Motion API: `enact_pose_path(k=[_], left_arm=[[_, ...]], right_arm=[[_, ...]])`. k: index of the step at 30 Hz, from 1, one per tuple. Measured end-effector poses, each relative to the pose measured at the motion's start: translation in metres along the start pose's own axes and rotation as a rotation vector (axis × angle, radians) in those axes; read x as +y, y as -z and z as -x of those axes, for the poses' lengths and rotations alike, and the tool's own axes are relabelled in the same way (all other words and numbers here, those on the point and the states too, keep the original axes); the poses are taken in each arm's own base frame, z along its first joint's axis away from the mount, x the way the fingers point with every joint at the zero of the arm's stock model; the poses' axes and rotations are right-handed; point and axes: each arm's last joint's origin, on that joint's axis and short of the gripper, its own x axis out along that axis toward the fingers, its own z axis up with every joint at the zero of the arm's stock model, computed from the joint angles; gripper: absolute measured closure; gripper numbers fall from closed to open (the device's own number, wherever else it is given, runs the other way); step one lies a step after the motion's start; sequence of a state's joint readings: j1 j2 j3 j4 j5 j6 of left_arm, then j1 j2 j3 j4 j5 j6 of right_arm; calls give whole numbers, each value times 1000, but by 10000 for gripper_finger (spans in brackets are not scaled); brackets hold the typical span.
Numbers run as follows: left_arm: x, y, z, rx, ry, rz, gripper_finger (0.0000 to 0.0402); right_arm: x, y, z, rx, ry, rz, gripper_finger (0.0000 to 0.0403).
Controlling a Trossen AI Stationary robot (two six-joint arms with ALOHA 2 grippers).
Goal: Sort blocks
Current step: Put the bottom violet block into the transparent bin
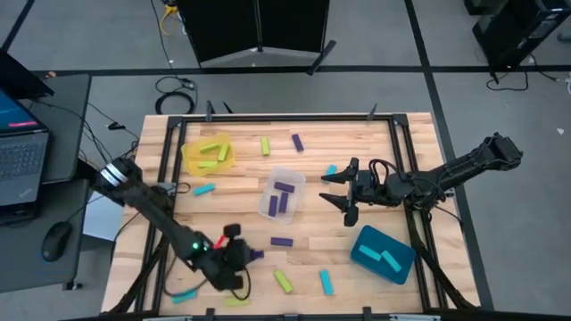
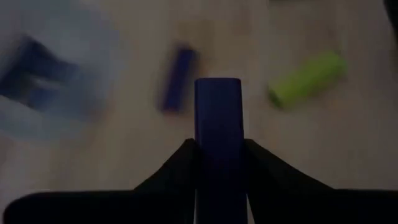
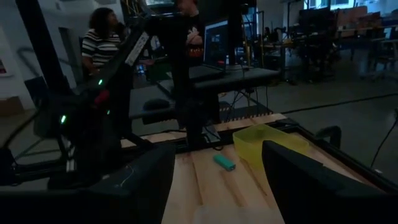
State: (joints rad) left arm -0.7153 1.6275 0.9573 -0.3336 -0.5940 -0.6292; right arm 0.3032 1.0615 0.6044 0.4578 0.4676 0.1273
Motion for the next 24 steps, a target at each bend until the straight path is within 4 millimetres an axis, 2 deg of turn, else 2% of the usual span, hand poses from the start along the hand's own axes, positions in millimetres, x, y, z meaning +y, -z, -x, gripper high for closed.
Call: enact_pose_path(k=[6, 12, 14, 19, 21, 24], left_arm=[[45, -44, -23, -132, -97, 19, 297], [94, -72, -41, -213, -209, 107, 297], [111, -78, -46, -211, -230, 148, 297], [144, -75, -60, -125, -252, 231, 293], [149, -75, -61, -108, -232, 242, 255], [153, -75, -62, -89, -218, 234, 171]], right_arm=[[1, -2, 0, -21, -3, -18, 151], [6, 1, 3, 2, -28, -39, 151], [9, 2, 4, 15, -39, -43, 151], [12, 13, 7, 117, -40, -69, 151], [12, 20, 6, 169, -29, -98, 150], [15, 34, 1, 236, -10, -122, 146]])
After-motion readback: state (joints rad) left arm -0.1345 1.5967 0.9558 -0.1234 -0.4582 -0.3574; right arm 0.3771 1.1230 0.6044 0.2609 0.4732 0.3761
